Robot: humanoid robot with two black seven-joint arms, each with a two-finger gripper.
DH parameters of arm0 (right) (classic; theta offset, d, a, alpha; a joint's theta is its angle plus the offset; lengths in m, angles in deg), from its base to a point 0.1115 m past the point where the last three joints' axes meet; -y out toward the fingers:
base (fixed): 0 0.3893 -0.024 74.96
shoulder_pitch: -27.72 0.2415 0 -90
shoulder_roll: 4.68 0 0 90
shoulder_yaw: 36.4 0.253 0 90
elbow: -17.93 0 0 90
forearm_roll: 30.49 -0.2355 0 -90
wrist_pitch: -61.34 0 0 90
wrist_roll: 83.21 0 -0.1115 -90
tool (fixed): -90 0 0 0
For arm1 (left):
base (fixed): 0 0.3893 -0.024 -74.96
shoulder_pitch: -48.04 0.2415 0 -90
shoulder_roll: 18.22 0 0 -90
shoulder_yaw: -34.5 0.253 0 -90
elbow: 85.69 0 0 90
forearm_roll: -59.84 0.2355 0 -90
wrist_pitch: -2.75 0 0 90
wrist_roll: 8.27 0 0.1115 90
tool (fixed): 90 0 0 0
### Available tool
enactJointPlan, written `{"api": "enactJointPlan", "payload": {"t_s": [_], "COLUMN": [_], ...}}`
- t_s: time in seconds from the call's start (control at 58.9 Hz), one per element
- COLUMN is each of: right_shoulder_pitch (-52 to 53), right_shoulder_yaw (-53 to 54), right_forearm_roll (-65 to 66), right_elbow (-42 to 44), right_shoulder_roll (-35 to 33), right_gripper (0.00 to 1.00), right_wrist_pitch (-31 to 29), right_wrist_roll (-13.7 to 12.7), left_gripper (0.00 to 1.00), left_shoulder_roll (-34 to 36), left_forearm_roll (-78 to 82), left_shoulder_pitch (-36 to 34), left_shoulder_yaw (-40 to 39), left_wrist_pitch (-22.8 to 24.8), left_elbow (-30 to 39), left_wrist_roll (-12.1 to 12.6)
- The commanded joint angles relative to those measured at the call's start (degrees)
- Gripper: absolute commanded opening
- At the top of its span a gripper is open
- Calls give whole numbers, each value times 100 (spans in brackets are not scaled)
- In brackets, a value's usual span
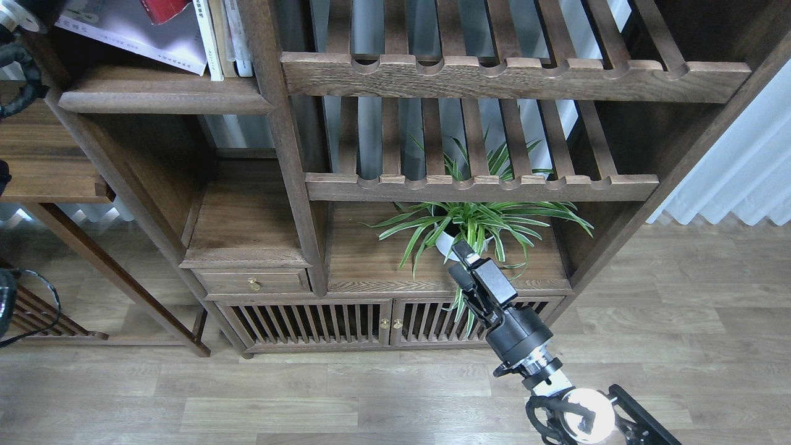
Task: Organize books on shelf
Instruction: 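Push the red book onto the upper shelf with the left gripper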
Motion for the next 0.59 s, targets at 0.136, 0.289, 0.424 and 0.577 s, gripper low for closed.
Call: {"api": "enactJointPlan", "payload": {"t_s": [0.136, 0.289, 0.424, 0.577], "right_shoulder_pitch": [8, 8, 8, 8], "right_shoulder_yaw": [0, 9, 9, 26], "right_forearm_roll": [-5, -5, -5, -23], "right_elbow": [-9, -9, -9, -9], "right_shoulder_roll": [42, 34, 42, 42], "right_gripper": [97, 97, 97, 97], "right_wrist_pitch": [0, 0, 0, 0], "right_wrist_roll": [0, 0, 0, 9], "left_gripper": [2, 2, 2, 2], "left_shoulder_roll": [-347, -329, -320, -268], "left_forearm_roll": [9, 342, 746, 984], "left_shoulder_pitch": [-31, -84, -84, -93], "left_shoulder_yaw": [33, 182, 261, 507], "left_wrist_pitch": [1, 1, 1, 1], "left_elbow": [-17, -52, -43, 9], "left_wrist_roll": [-306, -332, -429, -753]}}
